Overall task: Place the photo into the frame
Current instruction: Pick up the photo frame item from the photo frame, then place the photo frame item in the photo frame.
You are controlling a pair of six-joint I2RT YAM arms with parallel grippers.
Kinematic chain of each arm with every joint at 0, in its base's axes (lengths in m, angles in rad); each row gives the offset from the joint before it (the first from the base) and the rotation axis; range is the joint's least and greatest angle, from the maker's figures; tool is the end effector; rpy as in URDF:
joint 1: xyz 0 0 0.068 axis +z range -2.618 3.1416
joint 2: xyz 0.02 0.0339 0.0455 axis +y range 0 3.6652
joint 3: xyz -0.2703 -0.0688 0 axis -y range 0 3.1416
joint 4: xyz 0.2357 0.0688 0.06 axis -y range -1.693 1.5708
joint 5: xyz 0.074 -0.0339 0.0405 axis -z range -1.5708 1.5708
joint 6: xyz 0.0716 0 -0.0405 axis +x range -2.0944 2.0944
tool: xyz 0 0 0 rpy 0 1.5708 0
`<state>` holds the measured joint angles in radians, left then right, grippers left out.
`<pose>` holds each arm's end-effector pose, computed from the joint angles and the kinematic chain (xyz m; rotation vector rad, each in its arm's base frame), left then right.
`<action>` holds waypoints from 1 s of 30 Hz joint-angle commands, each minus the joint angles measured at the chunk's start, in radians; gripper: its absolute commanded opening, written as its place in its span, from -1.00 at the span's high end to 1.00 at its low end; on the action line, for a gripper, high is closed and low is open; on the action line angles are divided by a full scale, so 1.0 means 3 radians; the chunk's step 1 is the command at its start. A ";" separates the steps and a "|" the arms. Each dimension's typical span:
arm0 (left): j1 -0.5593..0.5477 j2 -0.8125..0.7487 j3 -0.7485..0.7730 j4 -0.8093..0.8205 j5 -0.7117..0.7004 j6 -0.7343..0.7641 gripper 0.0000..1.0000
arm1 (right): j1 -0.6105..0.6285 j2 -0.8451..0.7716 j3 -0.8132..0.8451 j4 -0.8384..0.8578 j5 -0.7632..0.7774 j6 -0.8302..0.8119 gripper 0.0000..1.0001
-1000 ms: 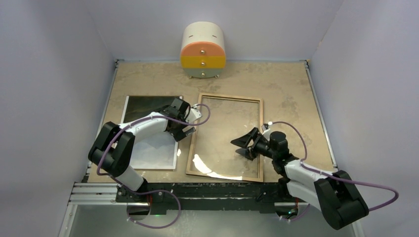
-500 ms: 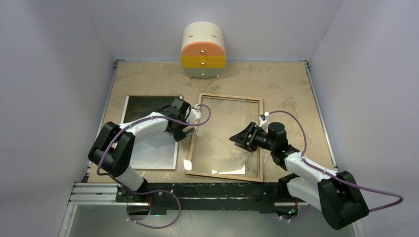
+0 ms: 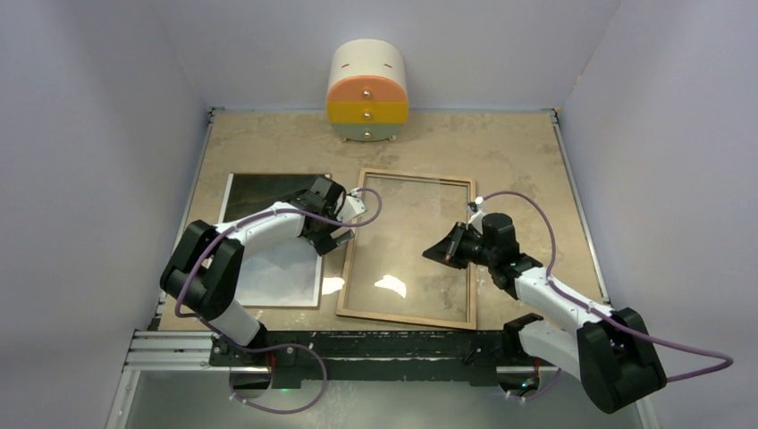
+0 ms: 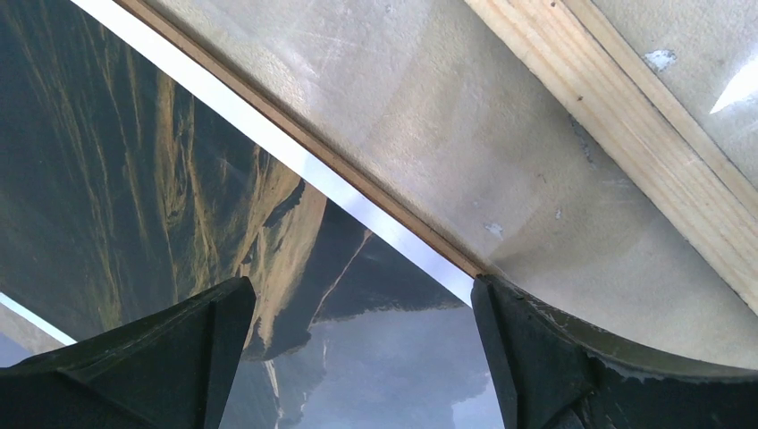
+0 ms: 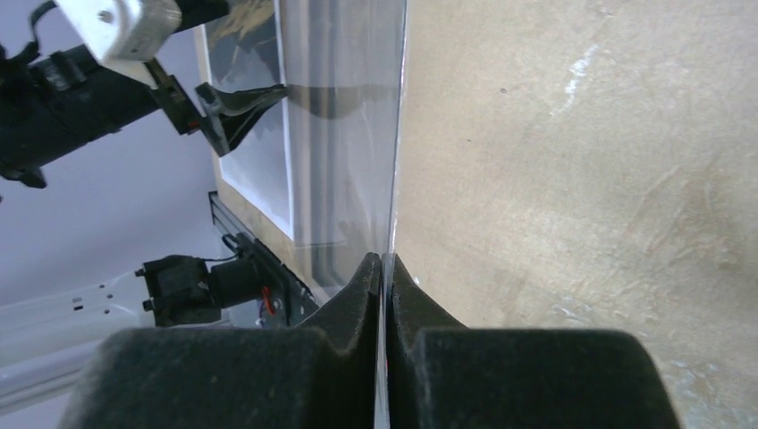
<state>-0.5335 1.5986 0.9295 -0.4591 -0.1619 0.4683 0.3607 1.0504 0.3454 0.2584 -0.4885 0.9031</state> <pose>0.2741 -0.1485 0.1538 1.2476 2.3811 0.1982 0.2012 0.1118 0.1817 0.2547 2.1953 1.2514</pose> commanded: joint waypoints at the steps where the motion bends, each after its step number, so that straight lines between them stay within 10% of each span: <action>1: -0.0012 -0.0007 0.0208 -0.0069 -0.0055 0.0023 -1.00 | -0.0072 0.0014 0.0093 -0.0220 0.0122 -0.0084 1.00; 11: 0.0232 0.0053 0.0958 -0.0518 0.0052 -0.0088 -1.00 | -0.0222 -0.0324 -0.0084 -0.0439 0.0261 -0.0125 1.00; 30: 0.0239 0.0149 0.0803 -0.0421 0.0289 -0.0321 -0.96 | -0.0279 -0.0814 -0.0152 -0.1033 0.0593 -0.0147 1.00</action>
<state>-0.4603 1.6424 1.1912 -0.6067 -0.1043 0.4000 0.2863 0.8169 0.3008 0.0040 -0.3614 0.8814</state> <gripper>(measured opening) 0.983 0.005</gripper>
